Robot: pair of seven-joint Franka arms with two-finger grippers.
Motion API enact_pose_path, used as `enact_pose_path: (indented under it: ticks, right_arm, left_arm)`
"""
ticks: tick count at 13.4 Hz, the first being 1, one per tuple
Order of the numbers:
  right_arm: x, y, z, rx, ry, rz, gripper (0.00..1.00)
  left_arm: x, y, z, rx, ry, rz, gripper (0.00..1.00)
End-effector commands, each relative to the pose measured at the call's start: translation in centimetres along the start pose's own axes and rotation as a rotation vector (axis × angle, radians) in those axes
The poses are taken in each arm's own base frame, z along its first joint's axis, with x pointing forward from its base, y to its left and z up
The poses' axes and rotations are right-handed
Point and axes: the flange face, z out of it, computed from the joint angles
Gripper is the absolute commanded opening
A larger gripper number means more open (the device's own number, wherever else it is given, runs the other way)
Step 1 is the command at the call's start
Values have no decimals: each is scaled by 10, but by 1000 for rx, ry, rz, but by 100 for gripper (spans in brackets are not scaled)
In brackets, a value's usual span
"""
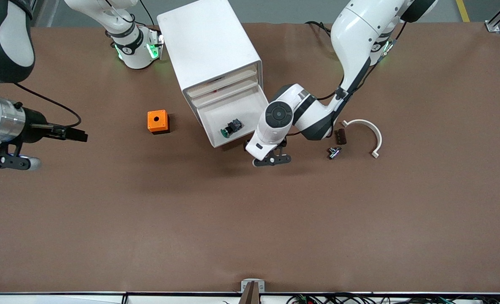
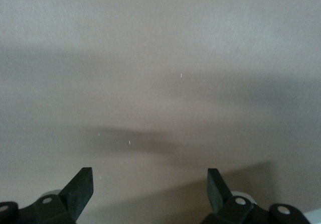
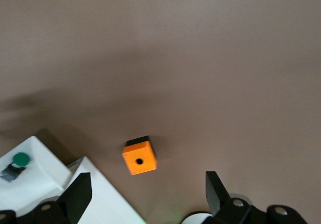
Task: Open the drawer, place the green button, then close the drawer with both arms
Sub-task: 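Push the drawer closed with the left gripper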
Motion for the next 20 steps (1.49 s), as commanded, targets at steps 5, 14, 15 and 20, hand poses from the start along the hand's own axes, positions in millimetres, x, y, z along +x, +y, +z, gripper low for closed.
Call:
enact_pose_path:
  ticks: [5, 14, 15, 20]
  right_arm:
    - [-37, 25, 12, -26, 116, -102, 100]
    - [-40, 49, 11, -35, 143, -182, 100]
    - [-40, 54, 8, -35, 147, -191, 100]
    - [-42, 57, -33, -33, 225, -191, 100]
  left_arm:
    - [-51, 30, 26, 34, -92, -40, 100]
    - [-126, 56, 51, 55, -223, -72, 100]
    - [-134, 61, 50, 53, -232, -88, 100]
    - [-158, 70, 54, 78, -249, -71, 100]
